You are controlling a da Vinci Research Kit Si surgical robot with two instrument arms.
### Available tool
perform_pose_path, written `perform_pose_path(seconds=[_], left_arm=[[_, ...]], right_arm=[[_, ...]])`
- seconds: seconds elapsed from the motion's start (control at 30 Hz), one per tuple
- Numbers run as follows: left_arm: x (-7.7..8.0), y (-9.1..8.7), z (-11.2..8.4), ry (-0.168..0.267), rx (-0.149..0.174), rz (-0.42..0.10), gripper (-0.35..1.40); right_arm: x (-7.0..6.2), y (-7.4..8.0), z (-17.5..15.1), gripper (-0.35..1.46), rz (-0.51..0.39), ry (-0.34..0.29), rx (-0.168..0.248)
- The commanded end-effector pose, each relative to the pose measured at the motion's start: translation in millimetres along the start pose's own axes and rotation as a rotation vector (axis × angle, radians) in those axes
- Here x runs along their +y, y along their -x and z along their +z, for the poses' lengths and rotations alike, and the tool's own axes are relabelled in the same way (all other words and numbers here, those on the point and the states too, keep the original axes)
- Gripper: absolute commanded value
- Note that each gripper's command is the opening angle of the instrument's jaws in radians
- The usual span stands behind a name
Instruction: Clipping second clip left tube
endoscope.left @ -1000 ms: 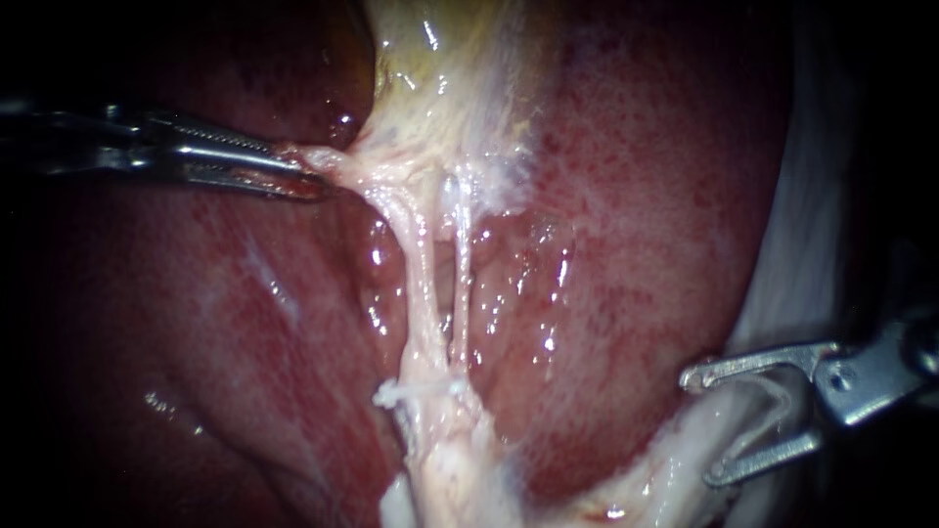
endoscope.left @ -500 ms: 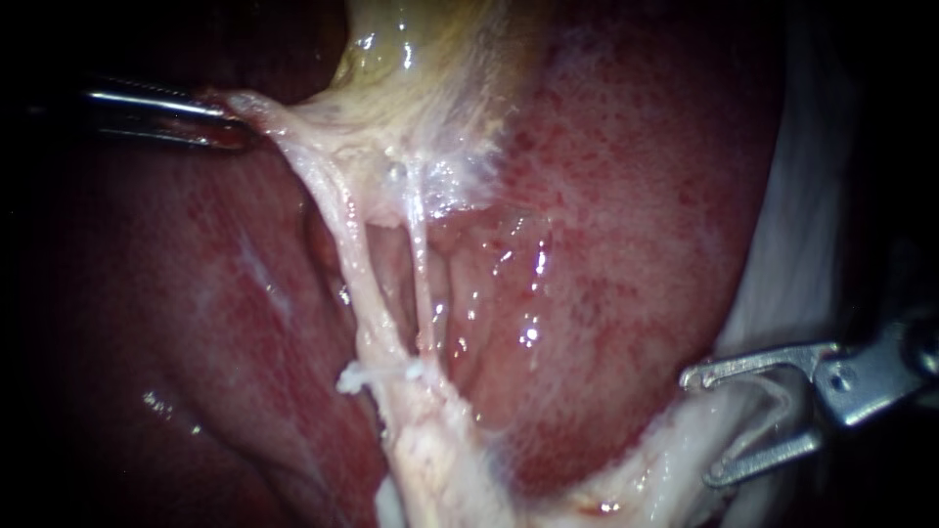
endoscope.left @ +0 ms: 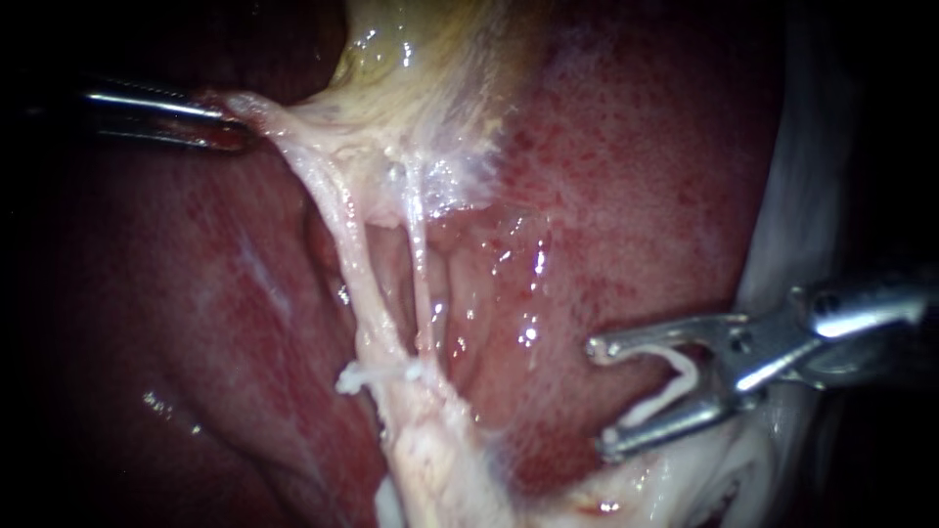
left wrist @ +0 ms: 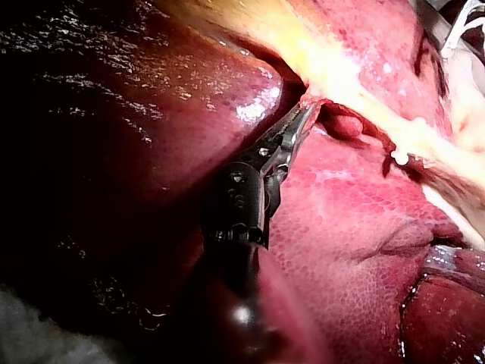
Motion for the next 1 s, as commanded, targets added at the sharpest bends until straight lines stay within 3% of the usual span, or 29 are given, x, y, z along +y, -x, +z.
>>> perform_pose_path(seconds=[0.03, 0.3, 1.0], left_arm=[[0.0, 0.0, 0.0, -0.001, 0.0, 0.0, -0.35], [0.1, 0.0, 0.2, -0.002, 0.0, 0.0, -0.35], [0.1, 0.1, 0.4, -0.007, 0.001, 0.0, -0.35]], right_arm=[[0.2, -0.2, 0.9, 0.5, 0.017, -0.001, 0.007], [2.2, -2.1, 4.6, 0.5, 0.111, 0.003, 0.083], [5.5, -0.3, 11.6, 0.5, 0.19, -0.038, 0.08]])
